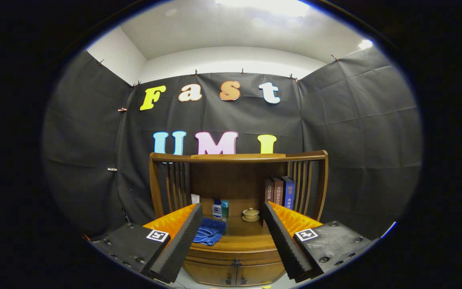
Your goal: Pull open the drawer, take out the items inside it, and place them on the countertop above the cabinet.
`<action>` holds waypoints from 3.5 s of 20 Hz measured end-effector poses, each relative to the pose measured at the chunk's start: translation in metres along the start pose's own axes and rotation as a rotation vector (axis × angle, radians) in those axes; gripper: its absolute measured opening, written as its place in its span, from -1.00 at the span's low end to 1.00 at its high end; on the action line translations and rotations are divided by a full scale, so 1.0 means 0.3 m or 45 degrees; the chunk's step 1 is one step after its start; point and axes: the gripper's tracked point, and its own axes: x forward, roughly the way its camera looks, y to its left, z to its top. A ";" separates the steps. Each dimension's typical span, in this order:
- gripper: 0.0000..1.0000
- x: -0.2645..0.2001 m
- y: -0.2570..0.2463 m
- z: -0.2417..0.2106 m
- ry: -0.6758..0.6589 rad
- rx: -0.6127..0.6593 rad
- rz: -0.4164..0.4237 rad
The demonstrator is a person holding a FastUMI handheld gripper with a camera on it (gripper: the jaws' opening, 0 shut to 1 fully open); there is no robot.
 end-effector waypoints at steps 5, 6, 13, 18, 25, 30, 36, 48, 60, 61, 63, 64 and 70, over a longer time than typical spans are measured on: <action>0.97 0.004 -0.008 0.001 -0.003 0.004 -0.009; 0.97 0.004 -0.007 0.002 -0.004 0.003 -0.008; 0.97 0.061 -0.009 -0.094 0.037 0.001 -0.003; 0.97 0.125 -0.005 -0.272 0.119 -0.001 0.001; 0.97 0.214 -0.016 -0.597 0.253 0.000 0.000; 0.98 0.272 -0.027 -0.813 0.352 0.019 -0.008; 0.97 0.308 -0.040 -1.075 0.481 0.062 -0.021; 0.75 0.369 -0.055 -1.395 0.709 0.071 -0.059; -0.32 0.369 -0.068 -1.434 0.780 0.021 -0.068; -0.31 0.365 -0.068 -1.433 0.785 0.026 -0.069; -0.32 0.344 -0.065 -1.428 0.789 0.026 -0.064; -0.32 0.330 -0.067 -1.425 0.786 0.020 -0.059; -0.32 0.172 -0.072 -1.401 0.802 0.026 -0.070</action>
